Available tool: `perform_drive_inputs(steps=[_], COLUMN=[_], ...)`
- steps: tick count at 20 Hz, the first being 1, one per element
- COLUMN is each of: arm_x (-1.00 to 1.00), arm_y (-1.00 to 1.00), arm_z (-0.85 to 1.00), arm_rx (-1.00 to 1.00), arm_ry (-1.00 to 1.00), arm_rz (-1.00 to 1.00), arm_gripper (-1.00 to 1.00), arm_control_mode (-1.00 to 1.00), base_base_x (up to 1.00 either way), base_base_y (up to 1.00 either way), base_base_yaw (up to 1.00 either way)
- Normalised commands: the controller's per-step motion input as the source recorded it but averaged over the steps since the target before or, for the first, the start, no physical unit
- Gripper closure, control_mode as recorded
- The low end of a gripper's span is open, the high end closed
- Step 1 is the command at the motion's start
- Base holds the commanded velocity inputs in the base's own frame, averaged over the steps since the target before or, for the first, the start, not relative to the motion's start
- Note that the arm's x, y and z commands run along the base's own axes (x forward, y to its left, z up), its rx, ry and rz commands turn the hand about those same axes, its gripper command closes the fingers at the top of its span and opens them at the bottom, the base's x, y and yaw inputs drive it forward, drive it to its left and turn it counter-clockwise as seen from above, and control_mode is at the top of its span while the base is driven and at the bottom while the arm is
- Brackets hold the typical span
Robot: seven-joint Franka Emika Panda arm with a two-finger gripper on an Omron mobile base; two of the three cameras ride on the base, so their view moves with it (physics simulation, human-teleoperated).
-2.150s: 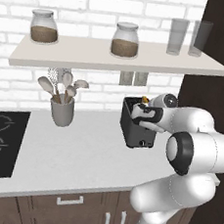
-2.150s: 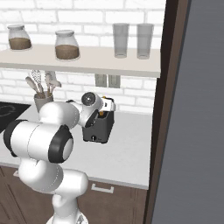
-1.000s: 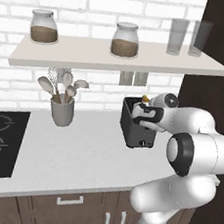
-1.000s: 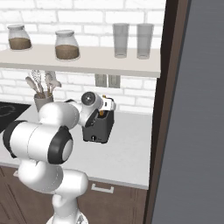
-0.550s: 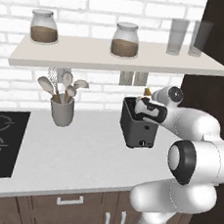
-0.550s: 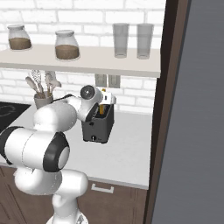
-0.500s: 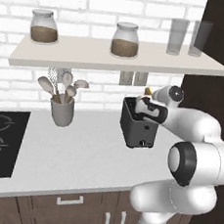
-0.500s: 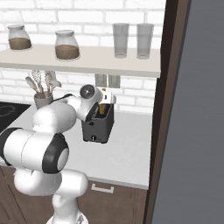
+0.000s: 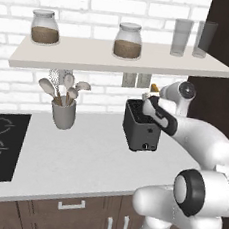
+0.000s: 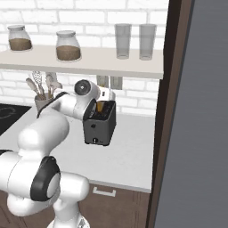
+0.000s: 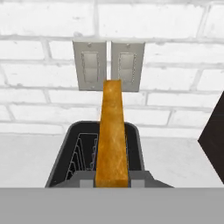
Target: Start the toaster. Once the lever pops up, take the bread to the plate on the dining counter.
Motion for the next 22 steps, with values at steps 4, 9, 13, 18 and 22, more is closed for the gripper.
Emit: perform_drive_inputs(steps=[4,9,13,18,22], arm_x=[-0.67,-0.79,-0.74,-0.83,-0.72], arm_y=[0.06,0.00,0.25,0.20,0.01], arm_z=[0.14,0.15,0.21,0.12,0.05], arm_rx=[0.00,0.00,0.00,0.00,0.00], arm_ry=[0.00,0.00,0.02,0.05,0.06], arm_rz=[0.00,0.00,0.00,0.00,0.00], arm_gripper=[1.00,1.00,1.00,1.00,1.00], arm_control_mode=[-1.00,-1.00,-1.00,-1.00,-1.00], base_base_x=[0.00,0.00,0.00,0.00,0.00], base_base_y=[0.00,0.00,0.00,0.00,0.00], base_base_yaw=[0.00,0.00,0.00,0.00,0.00])
